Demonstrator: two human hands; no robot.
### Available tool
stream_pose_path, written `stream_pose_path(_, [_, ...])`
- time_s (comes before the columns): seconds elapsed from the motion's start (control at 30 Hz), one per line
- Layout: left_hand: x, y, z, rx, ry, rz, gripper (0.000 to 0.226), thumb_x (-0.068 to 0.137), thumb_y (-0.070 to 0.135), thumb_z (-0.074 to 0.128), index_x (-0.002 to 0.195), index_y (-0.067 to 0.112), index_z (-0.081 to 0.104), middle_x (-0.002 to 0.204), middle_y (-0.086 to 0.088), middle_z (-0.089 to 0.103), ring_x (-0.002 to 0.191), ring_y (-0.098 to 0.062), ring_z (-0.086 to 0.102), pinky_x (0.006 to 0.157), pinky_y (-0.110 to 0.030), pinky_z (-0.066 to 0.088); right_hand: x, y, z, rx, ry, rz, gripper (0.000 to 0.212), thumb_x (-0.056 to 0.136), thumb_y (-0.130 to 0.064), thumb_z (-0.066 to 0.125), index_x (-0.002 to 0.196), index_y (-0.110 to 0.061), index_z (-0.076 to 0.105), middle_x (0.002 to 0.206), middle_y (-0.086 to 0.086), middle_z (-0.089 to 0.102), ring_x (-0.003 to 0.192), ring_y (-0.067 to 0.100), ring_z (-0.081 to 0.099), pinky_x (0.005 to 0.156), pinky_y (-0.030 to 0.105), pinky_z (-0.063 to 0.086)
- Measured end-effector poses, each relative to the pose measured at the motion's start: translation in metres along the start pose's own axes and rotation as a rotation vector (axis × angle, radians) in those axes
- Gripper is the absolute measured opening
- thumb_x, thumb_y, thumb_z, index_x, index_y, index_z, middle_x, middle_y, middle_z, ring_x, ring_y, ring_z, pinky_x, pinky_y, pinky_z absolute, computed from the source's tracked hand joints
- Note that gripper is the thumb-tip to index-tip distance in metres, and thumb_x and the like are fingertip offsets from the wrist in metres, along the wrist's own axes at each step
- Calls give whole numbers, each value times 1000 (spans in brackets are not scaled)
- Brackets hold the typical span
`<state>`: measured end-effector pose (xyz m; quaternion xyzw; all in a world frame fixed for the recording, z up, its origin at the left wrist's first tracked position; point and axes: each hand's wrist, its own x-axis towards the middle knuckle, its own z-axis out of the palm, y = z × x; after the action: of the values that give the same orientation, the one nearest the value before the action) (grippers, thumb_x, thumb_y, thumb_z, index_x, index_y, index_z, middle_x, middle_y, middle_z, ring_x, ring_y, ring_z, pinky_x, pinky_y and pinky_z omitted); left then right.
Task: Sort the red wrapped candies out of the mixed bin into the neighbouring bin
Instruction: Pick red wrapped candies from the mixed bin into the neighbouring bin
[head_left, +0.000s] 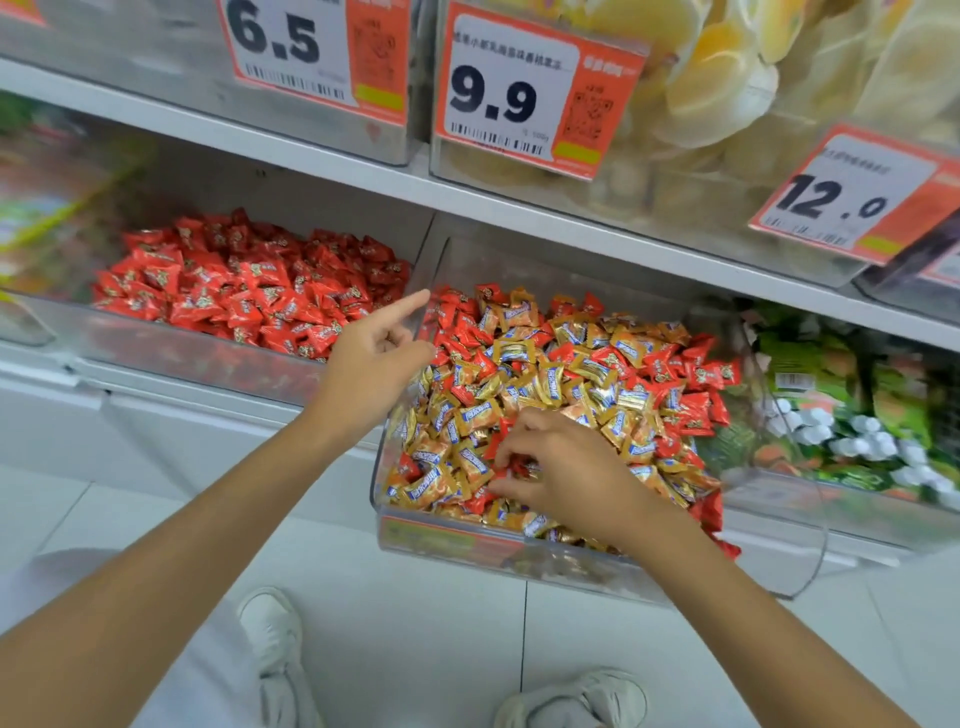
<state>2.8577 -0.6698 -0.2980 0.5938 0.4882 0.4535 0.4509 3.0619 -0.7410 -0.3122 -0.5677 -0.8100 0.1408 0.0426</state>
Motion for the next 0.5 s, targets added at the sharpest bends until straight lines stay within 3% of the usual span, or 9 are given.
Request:
stream_pose_path(0.07, [0, -1, -1, -13, -2, 1, 53, 90, 3, 58, 138, 25, 52, 53, 20, 42, 52, 5, 45, 69, -3, 41, 3, 0, -5, 146, 55, 62, 20, 91, -41, 63, 93, -21, 68, 86, -13, 55, 77, 3, 48, 70, 26, 44])
stream_pose_path(0.13, [0, -1, -1, -30, -3, 0, 52, 90, 4, 58, 138, 26, 52, 54, 18, 42, 50, 3, 43, 61, -4, 41, 2, 1, -15, 354, 98, 138, 17, 95, -36, 59, 89, -20, 63, 80, -11, 61, 63, 3, 53, 60, 22, 41])
stream_pose_path(0.2, [0, -2, -1, -48, -8, 3, 51, 91, 7, 59, 138, 26, 51, 54, 15, 40, 48, 3, 42, 63, -6, 41, -1, 3, -25, 539, 177, 204, 12, 96, -30, 57, 91, -19, 57, 84, -5, 66, 55, 4, 58, 54, 22, 43])
stream_pose_path(0.27, [0, -4, -3, -94, -24, 0, 48, 92, 14, 61, 138, 25, 50, 55, 12, 38, 48, 2, 41, 66, -7, 42, -6, 9, -35, 638, 240, 236, 1, 98, -22, 55, 97, -23, 55, 90, -4, 65, 56, 14, 61, 54, 33, 49])
stream_pose_path(0.37, [-1, -7, -6, -129, -53, -10, 48, 91, 26, 63, 137, 30, 51, 84, 6, 46, 65, 5, 43, 70, 1, 41, -13, 19, -40, 651, 229, 248, 24, 99, -12, 48, 101, -33, 60, 97, -12, 62, 65, 33, 56, 65, 51, 51])
stream_pose_path(0.43, [-2, -7, -7, -133, -59, -14, 46, 91, 27, 63, 136, 32, 51, 97, 4, 42, 70, 10, 49, 70, 5, 37, -15, 20, -38, 644, 203, 239, 22, 97, -12, 49, 93, -27, 65, 88, -6, 64, 64, 17, 53, 64, 47, 50])
stream_pose_path(0.5, [-4, -5, -5, -139, -45, -21, 45, 92, 24, 62, 136, 29, 51, 92, 8, 45, 69, 19, 53, 69, 7, 36, -15, 18, -36, 616, 176, 217, 10, 94, -20, 60, 87, -24, 68, 84, -8, 64, 66, 3, 54, 64, 29, 48])
